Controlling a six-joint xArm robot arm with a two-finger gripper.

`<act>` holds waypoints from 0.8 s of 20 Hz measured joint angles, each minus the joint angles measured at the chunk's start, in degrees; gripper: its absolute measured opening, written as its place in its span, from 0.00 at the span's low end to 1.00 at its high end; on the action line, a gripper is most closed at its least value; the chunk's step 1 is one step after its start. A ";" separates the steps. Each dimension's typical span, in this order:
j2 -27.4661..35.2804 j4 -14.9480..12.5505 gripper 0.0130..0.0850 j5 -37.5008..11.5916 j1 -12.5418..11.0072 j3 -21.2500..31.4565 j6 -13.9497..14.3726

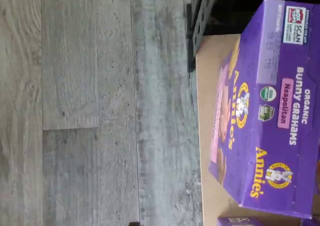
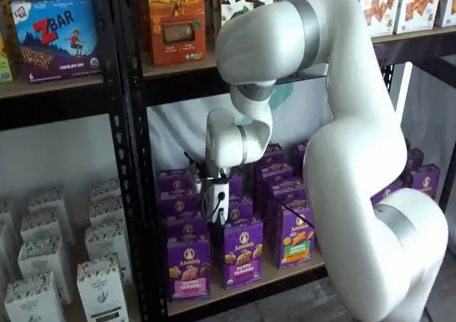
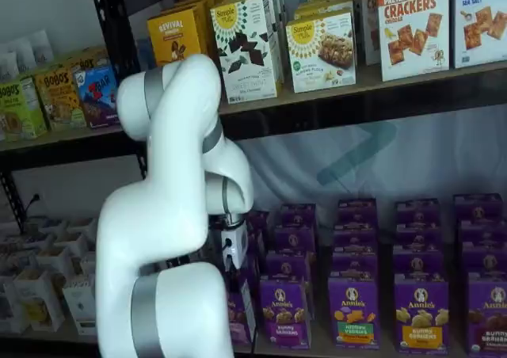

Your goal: Pick up the purple box with a pink patch in the middle, on the bottom shelf, the first box from the left

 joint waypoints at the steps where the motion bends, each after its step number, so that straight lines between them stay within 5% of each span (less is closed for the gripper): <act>1: 0.00 -0.97 1.00 -0.17 0.00 0.00 0.90; 6: 0.32 -4.72 1.00 -0.24 0.22 -0.60 4.44; 16: 1.96 -3.65 1.00 -3.02 1.15 -1.36 4.33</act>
